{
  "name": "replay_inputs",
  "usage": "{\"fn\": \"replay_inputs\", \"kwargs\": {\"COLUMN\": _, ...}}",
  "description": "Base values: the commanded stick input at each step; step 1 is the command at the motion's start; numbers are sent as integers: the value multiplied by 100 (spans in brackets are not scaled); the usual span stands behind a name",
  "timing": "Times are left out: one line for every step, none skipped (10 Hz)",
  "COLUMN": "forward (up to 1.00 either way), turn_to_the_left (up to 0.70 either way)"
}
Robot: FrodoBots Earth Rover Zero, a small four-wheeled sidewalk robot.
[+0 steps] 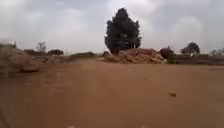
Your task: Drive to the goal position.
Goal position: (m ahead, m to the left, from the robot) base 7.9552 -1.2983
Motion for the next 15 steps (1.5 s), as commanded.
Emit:
{"fn": "replay_inputs", "kwargs": {"forward": 50, "turn_to_the_left": 0}}
{"fn": "replay_inputs", "kwargs": {"forward": 50, "turn_to_the_left": 0}}
{"fn": "replay_inputs", "kwargs": {"forward": 50, "turn_to_the_left": 0}}
{"fn": "replay_inputs", "kwargs": {"forward": 50, "turn_to_the_left": 0}}
{"fn": "replay_inputs", "kwargs": {"forward": 50, "turn_to_the_left": 0}}
{"fn": "replay_inputs", "kwargs": {"forward": 50, "turn_to_the_left": 0}}
{"fn": "replay_inputs", "kwargs": {"forward": 50, "turn_to_the_left": 0}}
{"fn": "replay_inputs", "kwargs": {"forward": 50, "turn_to_the_left": 0}}
{"fn": "replay_inputs", "kwargs": {"forward": 50, "turn_to_the_left": 0}}
{"fn": "replay_inputs", "kwargs": {"forward": 50, "turn_to_the_left": 0}}
{"fn": "replay_inputs", "kwargs": {"forward": 50, "turn_to_the_left": 0}}
{"fn": "replay_inputs", "kwargs": {"forward": 50, "turn_to_the_left": 0}}
{"fn": "replay_inputs", "kwargs": {"forward": 50, "turn_to_the_left": 0}}
{"fn": "replay_inputs", "kwargs": {"forward": 50, "turn_to_the_left": 0}}
{"fn": "replay_inputs", "kwargs": {"forward": 50, "turn_to_the_left": 0}}
